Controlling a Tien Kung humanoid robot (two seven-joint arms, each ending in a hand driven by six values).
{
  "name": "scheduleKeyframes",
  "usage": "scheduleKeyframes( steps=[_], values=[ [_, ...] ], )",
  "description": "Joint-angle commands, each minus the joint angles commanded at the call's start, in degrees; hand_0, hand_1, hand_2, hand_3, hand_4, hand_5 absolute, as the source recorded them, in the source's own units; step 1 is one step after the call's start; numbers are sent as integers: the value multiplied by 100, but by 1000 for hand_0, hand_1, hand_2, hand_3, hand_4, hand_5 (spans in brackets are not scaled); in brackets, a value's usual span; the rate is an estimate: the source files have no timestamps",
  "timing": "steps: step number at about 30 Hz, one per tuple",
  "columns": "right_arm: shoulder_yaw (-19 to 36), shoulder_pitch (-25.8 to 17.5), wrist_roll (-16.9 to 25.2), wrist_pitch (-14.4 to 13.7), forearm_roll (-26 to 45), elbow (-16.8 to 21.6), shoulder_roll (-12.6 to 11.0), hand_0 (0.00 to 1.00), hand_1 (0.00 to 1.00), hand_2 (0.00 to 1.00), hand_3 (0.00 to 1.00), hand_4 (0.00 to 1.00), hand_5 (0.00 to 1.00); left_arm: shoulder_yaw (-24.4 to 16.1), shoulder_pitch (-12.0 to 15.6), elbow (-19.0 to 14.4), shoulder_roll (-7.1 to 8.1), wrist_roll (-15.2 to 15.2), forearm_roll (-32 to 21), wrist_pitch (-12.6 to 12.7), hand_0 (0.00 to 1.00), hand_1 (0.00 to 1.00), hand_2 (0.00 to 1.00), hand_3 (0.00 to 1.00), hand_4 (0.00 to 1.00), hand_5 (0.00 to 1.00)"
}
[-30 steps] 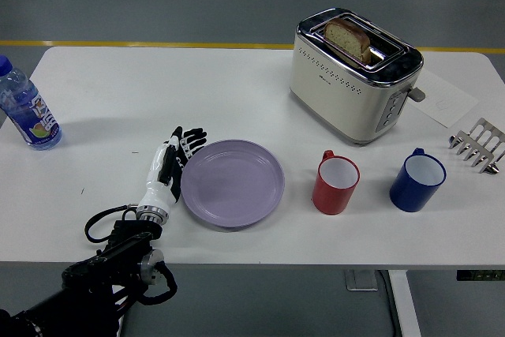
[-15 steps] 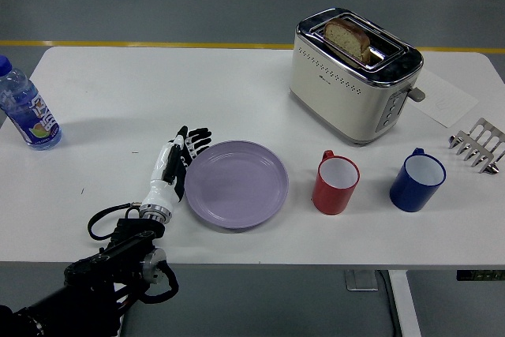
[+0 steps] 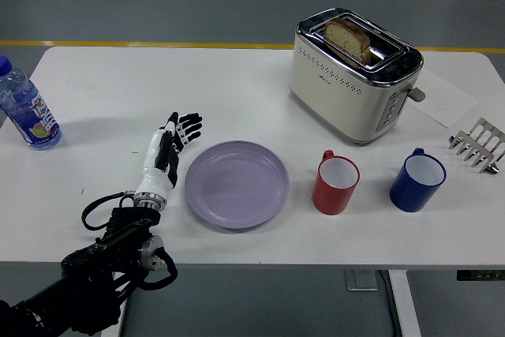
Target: Push plate across desktop
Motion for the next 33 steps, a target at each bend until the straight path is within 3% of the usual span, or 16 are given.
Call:
scheduleKeyframes(
  steps=[6,10,13,18,20,25,29,33],
  values=[
    [36,8,2,1,-35,0,-10,673,650,680,601,453,211,-815,147,-287,5,0,541,56,721,731,705,625,456,998],
    [57,22,11,-9,-34,0,-23,673,650,681,602,454,210,-1372,307,-637,340,0,961,-55,708,701,672,622,455,998],
    [83,41,15,-11,-48,0,-32,673,650,681,602,454,210,-1843,529,-1017,684,19,1282,-292,708,701,672,622,455,998],
    [120,58,24,-25,-43,0,-46,673,650,680,601,454,210,-2556,896,-1612,1202,528,1544,-589,705,679,654,610,454,998],
    [128,61,25,-28,-41,0,-47,673,649,680,602,455,211,-2796,991,-1789,1318,688,1552,-674,703,675,642,587,456,998],
    [151,44,23,-42,-29,0,-45,673,649,680,602,455,211,-3537,1422,-2337,1748,1525,1476,-1193,703,675,642,587,456,998],
    [171,26,17,-44,-40,0,-44,673,650,680,602,455,210,-3939,1687,-2455,1986,2085,1201,-1622,677,668,633,593,462,998],
    [175,18,16,-49,-34,0,-39,673,650,681,602,454,210,-4182,1843,-2388,2067,2428,856,-1952,675,670,634,602,471,998]
  ],
)
